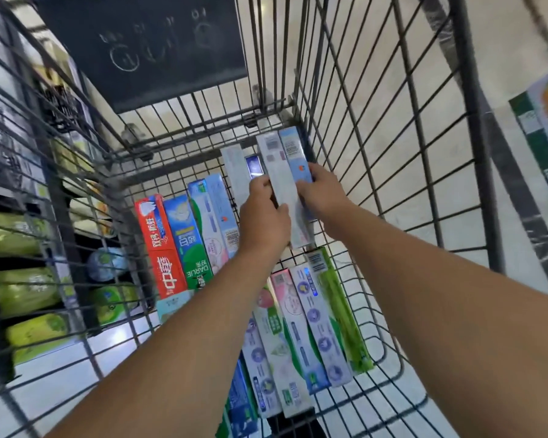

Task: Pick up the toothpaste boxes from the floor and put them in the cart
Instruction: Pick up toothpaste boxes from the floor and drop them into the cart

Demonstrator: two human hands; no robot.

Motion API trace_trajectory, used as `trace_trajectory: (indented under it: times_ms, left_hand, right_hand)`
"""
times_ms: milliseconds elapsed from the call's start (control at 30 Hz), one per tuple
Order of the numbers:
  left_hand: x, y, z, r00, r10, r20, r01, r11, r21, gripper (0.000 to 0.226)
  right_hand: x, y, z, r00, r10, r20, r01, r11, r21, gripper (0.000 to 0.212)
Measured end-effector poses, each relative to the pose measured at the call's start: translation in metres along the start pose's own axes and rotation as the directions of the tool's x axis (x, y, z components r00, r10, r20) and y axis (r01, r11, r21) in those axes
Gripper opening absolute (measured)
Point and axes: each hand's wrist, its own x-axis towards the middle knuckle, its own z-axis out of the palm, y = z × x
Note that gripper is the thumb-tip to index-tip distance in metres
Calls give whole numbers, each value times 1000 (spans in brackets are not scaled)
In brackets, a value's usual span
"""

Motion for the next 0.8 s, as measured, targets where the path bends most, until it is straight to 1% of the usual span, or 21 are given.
trace_trajectory:
  times_ms: [67, 100, 167, 233, 367, 433, 500, 567, 633, 733, 800]
  left_hand:
    - [3, -4, -1, 1000, -2, -1, 3, 996, 92, 49]
    - [3, -4, -2, 1000, 10, 16, -13, 984, 176, 50]
    - [1, -1, -4, 995, 32, 90, -62, 934, 353, 54]
    - [-1, 1, -4, 987, 34, 158, -102, 890, 444, 58]
    - [-7, 1, -12, 966, 32, 256, -150, 877, 457, 53]
    - [-11, 2, -25, 963, 21, 270, -147, 878, 455, 52]
    - [-13, 7, -43, 965, 25, 261, -147, 877, 458, 53]
    - [-15, 18, -67, 962, 51, 270, -182, 855, 486, 56]
    - [-21, 33, -96, 945, 61, 322, -235, 811, 536, 63]
    - [-42, 59, -145, 920, 42, 389, -307, 694, 652, 78]
    - [-66, 80, -176, 912, 38, 408, -349, 592, 726, 87]
  right_hand:
    - [2, 0, 4, 998, 69, -12, -70, 996, -50, 32]
    - [0, 1, 5, 994, 102, -31, -104, 992, -77, 31]
    - [-4, 7, 4, 990, 129, -52, -135, 982, -133, 29]
    - [-7, 14, 2, 992, 120, -45, -126, 977, -171, 28]
    - [-15, 16, 1, 998, 68, -3, -67, 970, -234, 31]
    - [-23, 10, 1, 998, 63, 24, -55, 967, -248, 31]
    - [-34, 1, -2, 998, 49, 33, -39, 967, -253, 37]
    - [-47, -11, -8, 999, -9, 44, 22, 955, -295, 48]
    - [-66, -28, -18, 994, -77, 80, 101, 927, -361, 61]
    - [-107, -67, -39, 968, -175, 179, 240, 854, -462, 71]
    - [-144, -94, -56, 937, -254, 239, 346, 762, -548, 77]
